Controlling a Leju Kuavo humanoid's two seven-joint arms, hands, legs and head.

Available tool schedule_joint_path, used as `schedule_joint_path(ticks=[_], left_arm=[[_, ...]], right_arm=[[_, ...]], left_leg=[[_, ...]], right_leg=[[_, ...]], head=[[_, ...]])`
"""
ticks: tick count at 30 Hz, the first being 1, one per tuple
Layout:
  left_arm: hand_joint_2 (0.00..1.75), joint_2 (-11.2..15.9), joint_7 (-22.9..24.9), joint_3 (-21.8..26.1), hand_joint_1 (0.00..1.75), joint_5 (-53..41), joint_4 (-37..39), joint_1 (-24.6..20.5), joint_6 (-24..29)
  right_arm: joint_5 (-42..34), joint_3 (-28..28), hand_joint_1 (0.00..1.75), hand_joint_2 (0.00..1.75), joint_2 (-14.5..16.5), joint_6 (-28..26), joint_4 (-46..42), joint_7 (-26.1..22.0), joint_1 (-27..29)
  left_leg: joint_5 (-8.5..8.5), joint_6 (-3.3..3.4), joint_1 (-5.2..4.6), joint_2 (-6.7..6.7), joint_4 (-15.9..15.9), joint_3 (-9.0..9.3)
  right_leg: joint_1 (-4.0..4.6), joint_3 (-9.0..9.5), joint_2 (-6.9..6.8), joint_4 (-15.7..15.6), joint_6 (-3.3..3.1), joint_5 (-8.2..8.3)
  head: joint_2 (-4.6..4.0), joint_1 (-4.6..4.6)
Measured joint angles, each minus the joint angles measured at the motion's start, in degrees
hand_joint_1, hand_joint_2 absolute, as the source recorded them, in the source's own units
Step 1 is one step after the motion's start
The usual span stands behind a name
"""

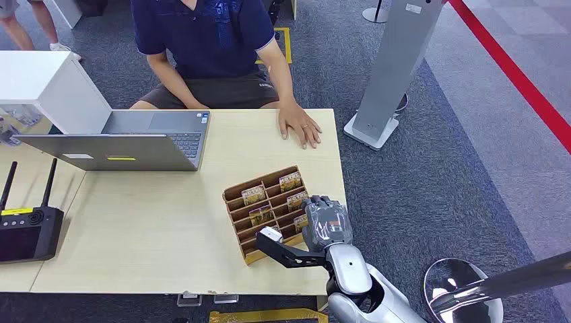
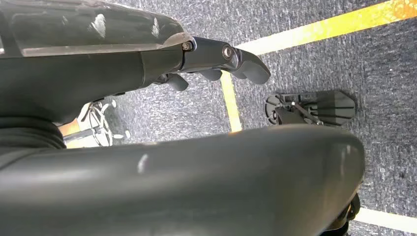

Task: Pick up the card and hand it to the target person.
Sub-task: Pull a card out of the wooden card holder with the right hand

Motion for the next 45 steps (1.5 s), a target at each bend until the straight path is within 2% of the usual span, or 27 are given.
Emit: schedule_joint_path(ticks=[16, 19, 25, 34, 36, 40, 45], left_arm=[[0.00, 0.0, 0.0, 0.0, 0.00, -0.3, 0.0, 0.0, 0.0], [0.00, 0.0, 0.0, 0.0, 0.00, -0.3, 0.0, 0.0, 0.0], [0.00, 0.0, 0.0, -0.3, 0.00, -0.3, 0.0, 0.0, -0.1], [0.00, 0.0, 0.0, -0.8, 0.00, -0.4, 0.0, 0.0, -0.1], [0.00, 0.0, 0.0, -0.9, 0.00, -0.5, 0.0, 0.0, -0.1], [0.00, 0.0, 0.0, -0.9, 0.00, -0.5, 0.0, 0.0, -0.1], [0.00, 0.0, -0.2, -1.0, 0.00, -0.6, 0.0, 0.0, -0.1]], right_arm=[[-0.2, 0.0, 0.76, 1.75, 0.0, 0.0, 1.5, 0.0, 0.0], [-0.2, 0.0, 0.80, 1.75, 0.0, 0.0, 1.6, 0.1, 0.0], [-0.2, 0.0, 0.98, 1.75, 0.0, 0.0, 1.8, 0.1, 0.0], [-0.3, -0.1, 0.99, 1.75, 0.0, 0.1, 1.8, 0.3, 0.1], [-0.3, -0.1, 1.03, 1.75, 0.0, 0.1, 1.8, 0.5, 0.1], [-0.3, -0.2, 1.27, 1.75, 0.0, 0.1, 1.8, 0.7, 0.2], [-0.2, -0.2, 1.33, 1.75, 0.0, 0.2, 1.8, 0.8, 0.3]], left_leg=[[0.00, 0.00, 0.00, 0.00, 0.0, 0.00], [0.00, 0.00, 0.00, 0.00, 0.0, 0.00], [0.00, 0.00, 0.00, 0.00, 0.0, 0.01], [0.00, 0.00, 0.00, 0.00, 0.0, 0.01], [0.00, 0.00, 0.00, 0.00, 0.0, 0.01], [0.00, 0.00, 0.00, 0.00, 0.0, 0.02], [0.00, 0.00, 0.00, 0.00, 0.0, 0.02]], right_leg=[[0.00, 0.00, 0.00, 0.0, 0.00, 0.00], [0.00, 0.00, 0.00, 0.0, 0.00, 0.00], [0.00, 0.00, 0.00, 0.0, 0.00, 0.00], [0.00, 0.00, 0.00, 0.0, 0.00, 0.00], [0.00, 0.00, 0.00, 0.0, 0.00, 0.00], [0.00, 0.00, 0.00, 0.0, 0.00, 0.00], [0.00, 0.00, 0.00, 0.0, 0.00, 0.00]], head=[[0.00, 0.00], [0.00, 0.00], [0.00, 0.00], [0.00, 0.00], [0.00, 0.00], [0.00, 0.00], [0.00, 0.00]])
